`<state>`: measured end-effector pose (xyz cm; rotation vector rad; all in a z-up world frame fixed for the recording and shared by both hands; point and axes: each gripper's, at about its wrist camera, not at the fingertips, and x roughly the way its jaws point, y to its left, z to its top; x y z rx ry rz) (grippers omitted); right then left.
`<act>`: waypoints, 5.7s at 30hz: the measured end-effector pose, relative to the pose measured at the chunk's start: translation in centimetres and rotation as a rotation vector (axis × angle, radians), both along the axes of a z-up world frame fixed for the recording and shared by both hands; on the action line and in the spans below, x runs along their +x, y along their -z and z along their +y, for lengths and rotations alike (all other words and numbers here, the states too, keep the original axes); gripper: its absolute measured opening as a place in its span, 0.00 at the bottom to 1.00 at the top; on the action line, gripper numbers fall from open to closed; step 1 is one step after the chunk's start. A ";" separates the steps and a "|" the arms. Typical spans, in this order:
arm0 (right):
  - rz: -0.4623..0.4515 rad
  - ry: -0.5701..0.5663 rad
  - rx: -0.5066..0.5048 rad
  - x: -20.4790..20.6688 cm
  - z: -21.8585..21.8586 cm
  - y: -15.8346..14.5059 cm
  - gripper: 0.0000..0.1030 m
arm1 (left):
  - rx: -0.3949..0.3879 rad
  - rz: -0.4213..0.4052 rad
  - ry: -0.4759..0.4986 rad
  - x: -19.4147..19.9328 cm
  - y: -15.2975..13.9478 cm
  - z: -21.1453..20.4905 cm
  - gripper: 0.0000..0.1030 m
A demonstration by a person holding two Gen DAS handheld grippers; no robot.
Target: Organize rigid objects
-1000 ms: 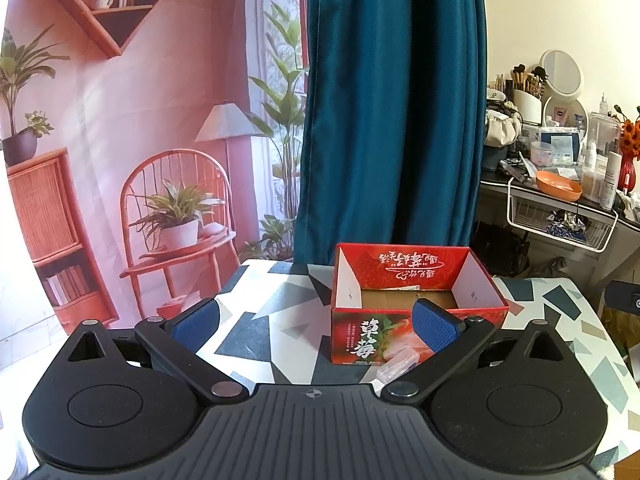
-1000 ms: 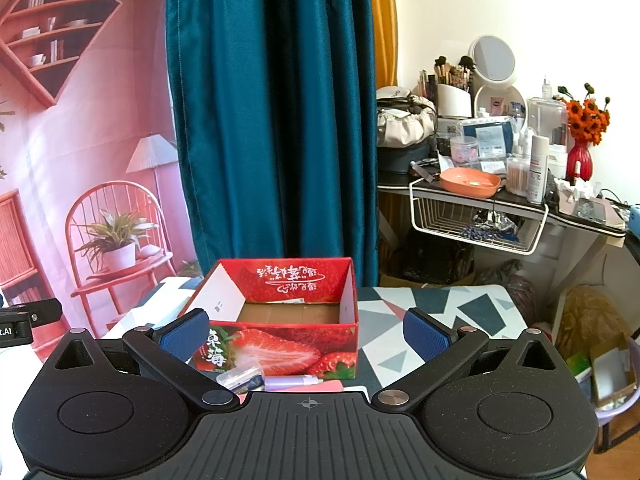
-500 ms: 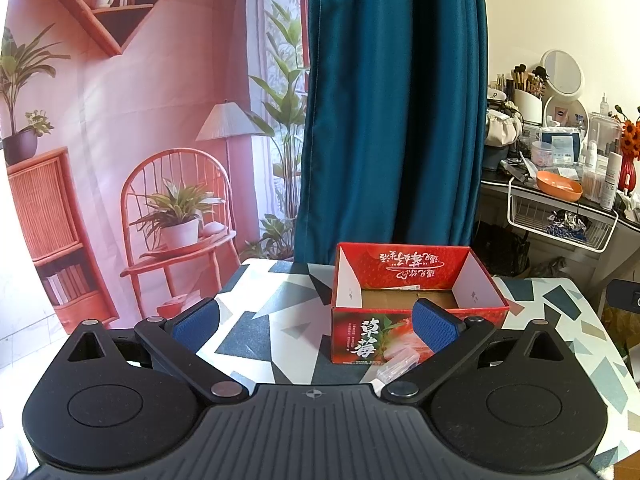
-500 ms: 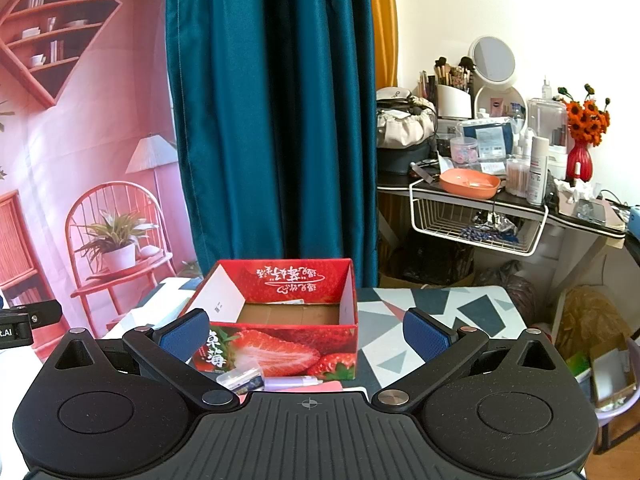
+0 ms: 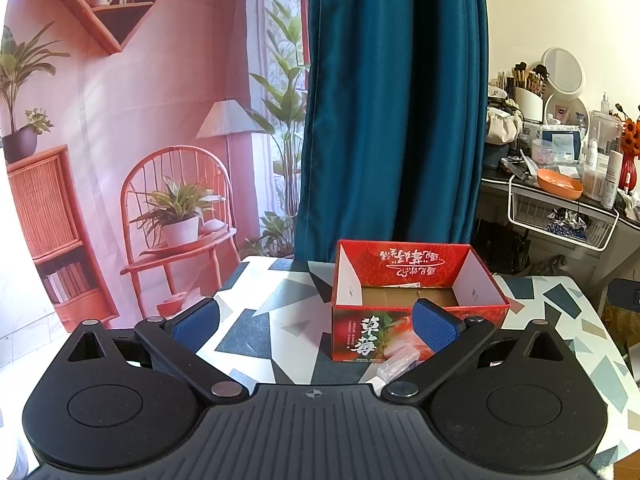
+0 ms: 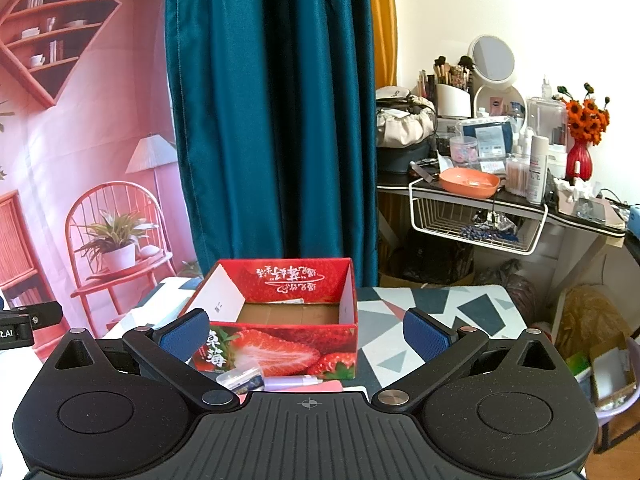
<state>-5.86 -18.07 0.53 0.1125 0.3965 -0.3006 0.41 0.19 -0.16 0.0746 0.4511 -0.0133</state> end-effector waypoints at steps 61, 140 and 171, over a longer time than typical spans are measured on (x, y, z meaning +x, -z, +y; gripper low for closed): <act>0.140 -0.114 0.161 14.4 -10.4 25.0 0.87 | -0.308 0.486 0.091 15.4 21.9 -2.9 0.92; 0.094 -0.145 0.237 12.0 -10.0 25.4 0.50 | -0.428 0.500 0.280 14.3 23.9 -4.4 0.55; 0.077 -0.183 0.096 10.0 -6.0 20.6 0.43 | -0.484 0.391 0.287 11.7 21.5 -0.9 0.55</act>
